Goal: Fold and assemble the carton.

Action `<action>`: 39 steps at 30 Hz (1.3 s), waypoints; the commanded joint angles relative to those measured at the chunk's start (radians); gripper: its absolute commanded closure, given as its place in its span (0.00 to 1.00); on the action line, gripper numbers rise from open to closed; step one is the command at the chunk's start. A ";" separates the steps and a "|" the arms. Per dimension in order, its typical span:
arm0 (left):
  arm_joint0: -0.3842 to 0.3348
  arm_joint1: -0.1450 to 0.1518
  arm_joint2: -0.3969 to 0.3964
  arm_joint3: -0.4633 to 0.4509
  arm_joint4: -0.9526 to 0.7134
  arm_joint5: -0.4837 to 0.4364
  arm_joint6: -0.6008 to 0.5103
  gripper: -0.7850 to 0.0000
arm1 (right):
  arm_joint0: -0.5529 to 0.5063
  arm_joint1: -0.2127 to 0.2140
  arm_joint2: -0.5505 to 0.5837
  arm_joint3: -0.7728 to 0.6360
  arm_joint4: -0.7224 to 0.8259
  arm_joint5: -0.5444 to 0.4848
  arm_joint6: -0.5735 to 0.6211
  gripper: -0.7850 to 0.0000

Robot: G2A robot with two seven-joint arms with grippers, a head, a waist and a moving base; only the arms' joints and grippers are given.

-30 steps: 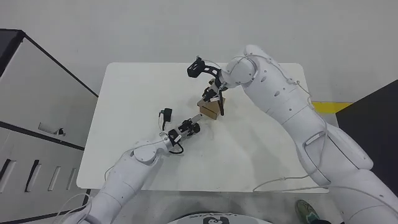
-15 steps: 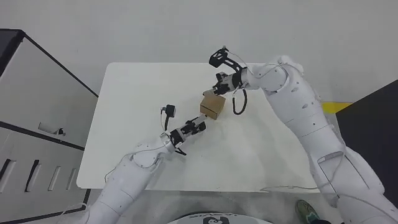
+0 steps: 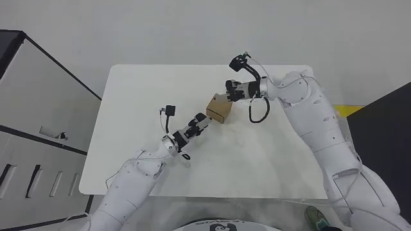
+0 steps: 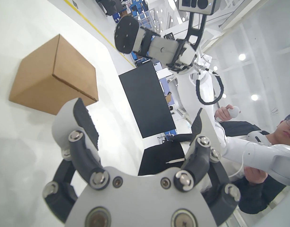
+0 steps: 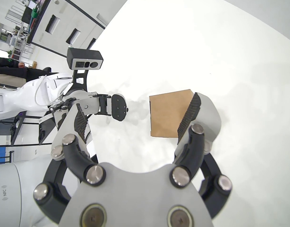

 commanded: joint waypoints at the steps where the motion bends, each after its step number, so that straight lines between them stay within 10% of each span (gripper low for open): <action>1: -0.004 -0.004 0.001 0.007 0.131 -0.038 0.095 0.00 | -0.008 0.007 0.020 0.009 0.004 -0.021 -0.023 0.00; 20: -0.034 -0.044 0.076 0.074 0.901 0.155 0.779 0.00 | -0.228 0.087 0.256 0.040 0.448 -0.259 -0.065 0.00; 29: -0.035 -0.043 0.074 0.079 0.914 0.172 0.770 0.00 | -0.228 0.087 0.256 0.040 0.448 -0.259 -0.065 0.00; 39: -0.039 -0.057 0.124 0.048 1.167 0.527 0.671 0.00 | -0.280 0.110 0.307 0.040 0.380 -0.220 -0.153 0.00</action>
